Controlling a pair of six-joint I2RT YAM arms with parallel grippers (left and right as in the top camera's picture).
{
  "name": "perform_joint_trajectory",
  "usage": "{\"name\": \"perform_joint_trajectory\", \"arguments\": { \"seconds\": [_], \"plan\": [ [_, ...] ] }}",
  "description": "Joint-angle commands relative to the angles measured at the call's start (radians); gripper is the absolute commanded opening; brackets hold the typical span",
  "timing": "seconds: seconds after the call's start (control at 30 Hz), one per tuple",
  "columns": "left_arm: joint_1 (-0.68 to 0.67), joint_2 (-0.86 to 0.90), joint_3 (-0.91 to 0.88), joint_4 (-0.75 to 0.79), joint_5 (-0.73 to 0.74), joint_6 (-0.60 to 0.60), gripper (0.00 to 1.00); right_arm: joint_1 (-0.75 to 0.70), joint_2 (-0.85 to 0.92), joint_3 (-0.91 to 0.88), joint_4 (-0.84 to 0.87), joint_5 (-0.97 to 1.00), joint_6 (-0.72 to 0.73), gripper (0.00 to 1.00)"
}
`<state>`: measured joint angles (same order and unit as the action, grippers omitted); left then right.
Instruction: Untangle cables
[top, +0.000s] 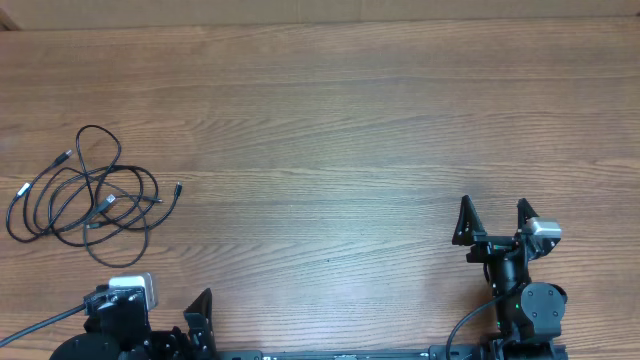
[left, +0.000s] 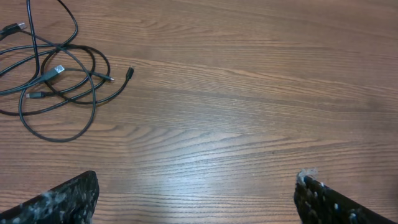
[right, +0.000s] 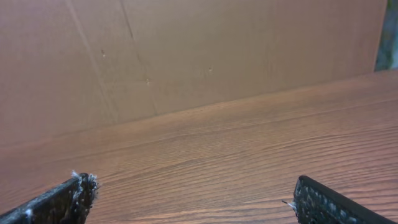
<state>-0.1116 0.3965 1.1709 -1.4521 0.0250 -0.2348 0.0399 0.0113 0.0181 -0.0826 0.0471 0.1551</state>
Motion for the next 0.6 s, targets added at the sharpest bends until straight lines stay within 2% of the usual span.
{"name": "perform_joint_trajectory", "arguments": {
  "seconds": [0.0, 0.4, 0.47, 0.5, 0.57],
  "plan": [
    [-0.003, -0.005, -0.003, -0.001, -0.006, -0.013, 1.0, -0.001, -0.008, -0.01, 0.003, 0.011, -0.006, 1.0],
    [-0.003, -0.005, -0.003, -0.001, -0.006, -0.013, 1.0, -0.001, -0.006, -0.01, 0.002, -0.016, -0.015, 1.0],
    [-0.003, -0.005, -0.003, -0.001, -0.006, -0.013, 1.0, -0.001, -0.006, -0.01, 0.001, -0.027, -0.102, 1.0],
    [-0.003, -0.005, -0.003, -0.001, -0.006, -0.013, 1.0, -0.001, -0.006, -0.01, 0.0, -0.027, -0.193, 1.0],
    [-0.003, -0.005, -0.003, -0.001, -0.006, -0.013, 1.0, -0.001, -0.006, -0.01, 0.0, -0.026, -0.247, 1.0]
  ]
}}
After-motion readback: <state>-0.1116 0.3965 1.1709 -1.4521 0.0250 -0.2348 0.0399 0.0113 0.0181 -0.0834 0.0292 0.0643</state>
